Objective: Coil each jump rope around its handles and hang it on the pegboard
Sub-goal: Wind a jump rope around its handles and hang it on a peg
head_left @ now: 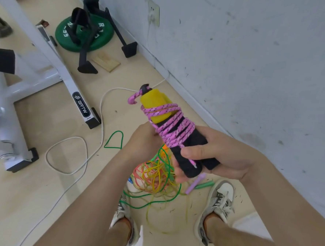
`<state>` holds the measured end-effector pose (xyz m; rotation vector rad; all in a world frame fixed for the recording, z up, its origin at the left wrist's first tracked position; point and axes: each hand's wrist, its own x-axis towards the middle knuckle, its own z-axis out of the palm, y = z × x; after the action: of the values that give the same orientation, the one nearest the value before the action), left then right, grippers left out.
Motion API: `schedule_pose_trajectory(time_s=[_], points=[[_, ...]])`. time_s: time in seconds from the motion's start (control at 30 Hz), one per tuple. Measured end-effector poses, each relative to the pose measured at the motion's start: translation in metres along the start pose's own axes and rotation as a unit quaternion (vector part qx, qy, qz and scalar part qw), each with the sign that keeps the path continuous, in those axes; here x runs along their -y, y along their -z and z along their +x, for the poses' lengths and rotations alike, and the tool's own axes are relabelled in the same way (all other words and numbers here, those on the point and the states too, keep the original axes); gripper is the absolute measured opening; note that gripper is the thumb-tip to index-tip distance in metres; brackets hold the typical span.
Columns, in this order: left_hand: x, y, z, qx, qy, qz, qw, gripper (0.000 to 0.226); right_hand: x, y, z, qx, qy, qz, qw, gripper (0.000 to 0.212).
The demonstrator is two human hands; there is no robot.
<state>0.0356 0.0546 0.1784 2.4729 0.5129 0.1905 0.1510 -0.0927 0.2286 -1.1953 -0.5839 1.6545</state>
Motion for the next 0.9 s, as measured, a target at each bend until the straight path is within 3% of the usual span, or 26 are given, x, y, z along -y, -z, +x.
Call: schedule_pose_trajectory(time_s=[0.1, 0.17, 0.3, 0.47, 0.6, 0.7, 0.9], points=[[0.008, -0.002, -0.002, 0.093, 0.055, 0.038, 0.993, 0.018, 0.000, 0.004, 0.003, -0.073, -0.006, -0.018, 0.997, 0.017], [0.004, 0.002, -0.001, 0.104, 0.049, 0.053, 0.992, 0.021, -0.001, 0.010, 0.007, -0.168, -0.017, -0.046, 0.985, 0.014], [0.000, 0.004, -0.005, 0.117, 0.007, 0.145, 0.983, 0.021, -0.008, 0.027, 0.010, -0.347, -0.021, -0.126, 0.929, 0.016], [-0.016, 0.006, -0.008, 0.144, -0.032, 0.130, 0.980, 0.016, -0.022, 0.037, 0.023, -0.425, -0.041, -0.291, 0.856, 0.032], [-0.031, 0.006, -0.013, 0.132, -0.110, 0.114, 0.979, 0.016, -0.027, 0.032, 0.027, -0.439, -0.061, -0.421, 0.791, 0.032], [-0.035, 0.008, -0.012, 0.076, -0.162, 0.130, 0.975, 0.019, -0.033, 0.017, 0.029, -0.392, -0.074, -0.540, 0.741, 0.031], [-0.020, 0.010, -0.009, -0.011, -0.144, 0.170, 0.975, 0.034, -0.032, 0.000, 0.029, -0.237, -0.112, -0.647, 0.716, 0.022]])
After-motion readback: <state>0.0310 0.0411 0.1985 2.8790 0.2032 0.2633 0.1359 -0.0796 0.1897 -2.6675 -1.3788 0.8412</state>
